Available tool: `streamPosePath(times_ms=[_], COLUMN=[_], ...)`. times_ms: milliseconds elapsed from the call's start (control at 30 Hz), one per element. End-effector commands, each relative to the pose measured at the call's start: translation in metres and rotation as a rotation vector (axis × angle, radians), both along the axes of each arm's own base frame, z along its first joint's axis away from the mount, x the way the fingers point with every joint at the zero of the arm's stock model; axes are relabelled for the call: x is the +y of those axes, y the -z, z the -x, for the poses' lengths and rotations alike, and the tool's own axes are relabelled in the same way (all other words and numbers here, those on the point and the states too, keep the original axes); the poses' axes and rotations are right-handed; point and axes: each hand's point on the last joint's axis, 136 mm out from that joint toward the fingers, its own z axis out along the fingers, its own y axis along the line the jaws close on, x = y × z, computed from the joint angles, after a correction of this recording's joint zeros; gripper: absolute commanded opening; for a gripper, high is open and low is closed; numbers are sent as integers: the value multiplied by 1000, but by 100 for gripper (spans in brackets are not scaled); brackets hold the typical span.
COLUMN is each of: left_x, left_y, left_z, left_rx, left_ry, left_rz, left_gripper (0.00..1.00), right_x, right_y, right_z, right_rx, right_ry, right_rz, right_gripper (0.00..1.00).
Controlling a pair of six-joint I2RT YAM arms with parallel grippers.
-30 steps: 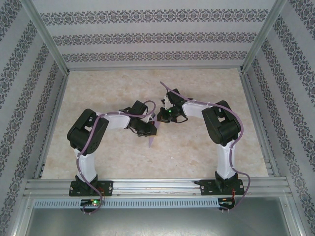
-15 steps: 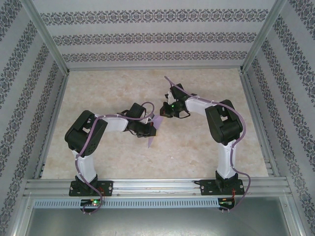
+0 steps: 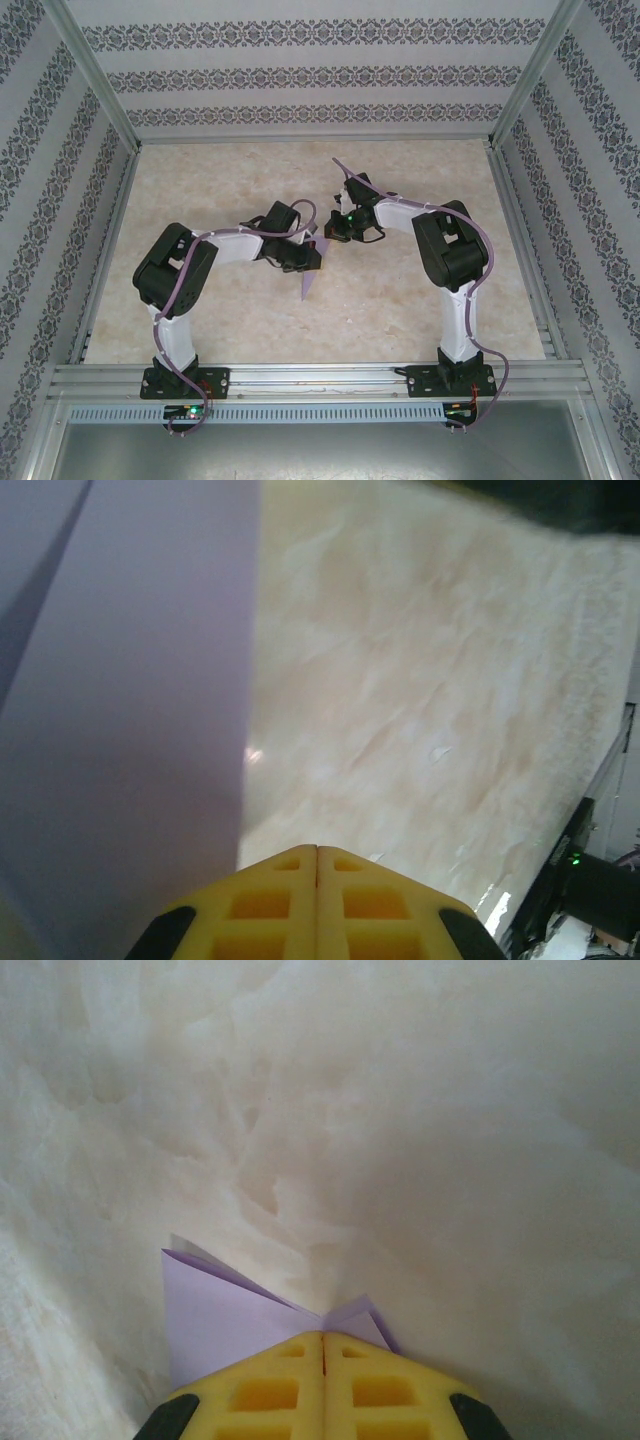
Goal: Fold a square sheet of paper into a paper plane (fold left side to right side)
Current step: Fold the wing for the fifth time at the center of the table.
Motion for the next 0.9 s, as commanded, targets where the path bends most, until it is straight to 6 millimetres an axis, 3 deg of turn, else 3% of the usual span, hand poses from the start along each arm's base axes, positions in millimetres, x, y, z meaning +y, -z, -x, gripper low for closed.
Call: streamPosePath(times_ms=[0,200,367,867], left_x=[-3,-6,-3,19], left_y=[4,16,22,23], left_z=[-7,-21,-20,29], left_rx=[27,32,38,94], left_ry=[9,15,19,22], left_rz=[-2,-19,-50,-38], left_gripper=[3,3,3,4], right_x=[-19,-19,-22,-28], right_y=[31,31,31,33], right_z=[16,17,17,13], right_rx=[71,76,77,85], right_ry=[12,13,14,11], right_rz=[92,93,116,168], right_gripper=[0,0,0,0])
